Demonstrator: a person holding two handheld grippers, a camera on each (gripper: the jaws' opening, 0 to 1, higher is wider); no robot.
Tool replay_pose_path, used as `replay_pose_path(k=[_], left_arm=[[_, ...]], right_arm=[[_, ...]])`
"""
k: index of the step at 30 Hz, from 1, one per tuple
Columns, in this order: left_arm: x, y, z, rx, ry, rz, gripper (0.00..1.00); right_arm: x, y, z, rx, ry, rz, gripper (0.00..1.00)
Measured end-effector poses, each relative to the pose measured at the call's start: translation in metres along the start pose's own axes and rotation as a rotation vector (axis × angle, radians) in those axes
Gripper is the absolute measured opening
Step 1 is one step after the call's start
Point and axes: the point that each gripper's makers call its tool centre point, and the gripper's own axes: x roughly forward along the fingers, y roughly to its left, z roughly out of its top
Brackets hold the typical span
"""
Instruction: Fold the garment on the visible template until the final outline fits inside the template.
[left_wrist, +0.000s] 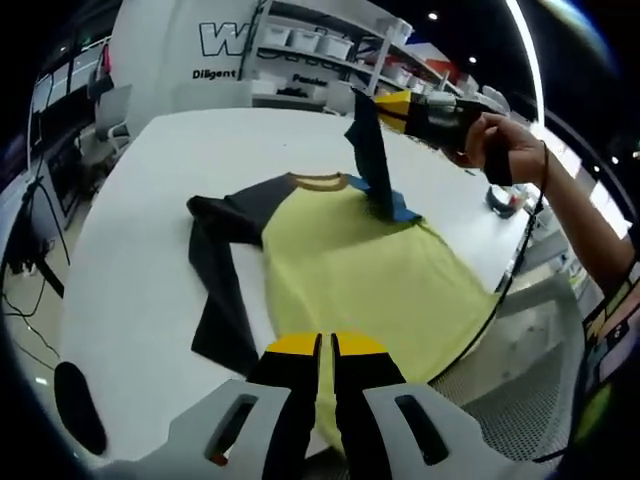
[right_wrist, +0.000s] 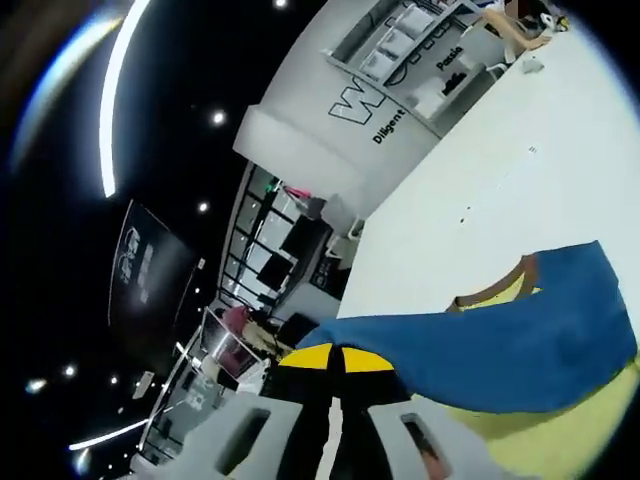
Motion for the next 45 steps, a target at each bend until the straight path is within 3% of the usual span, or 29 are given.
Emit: replay_pose_path(k=[7, 14, 19, 28, 33, 45], left_arm=[[0.003, 0.000, -0.001, 0.000, 0.012, -0.002, 0.00], [0.006, -0.002, -0.003, 0.007, 0.024, -0.010, 0.00], [0.007, -0.001, -0.003, 0.005, 0.025, -0.010, 0.00], [0.006, 0.003, -0.006, -0.008, 0.027, -0.003, 0.00], [0.006, 0.007, -0.008, -0.010, 0.030, -0.001, 0.00], [0.011, 0.010, -0.006, -0.019, 0.032, -0.007, 0.00]], right_arm=[[0.016, -0.019, -0.022, -0.019, 0.059, -0.038, 0.00], [0.032, -0.025, -0.042, -0.002, 0.097, -0.041, 0.00], [0.043, -0.032, -0.056, 0.061, 0.132, -0.039, 0.00], [0.056, -0.042, -0.076, 0.036, 0.184, -0.082, 0.00], [0.070, -0.053, -0.082, 0.055, 0.220, -0.105, 0.00], [0.088, -0.065, -0.097, 0.005, 0.295, -0.138, 0.00]])
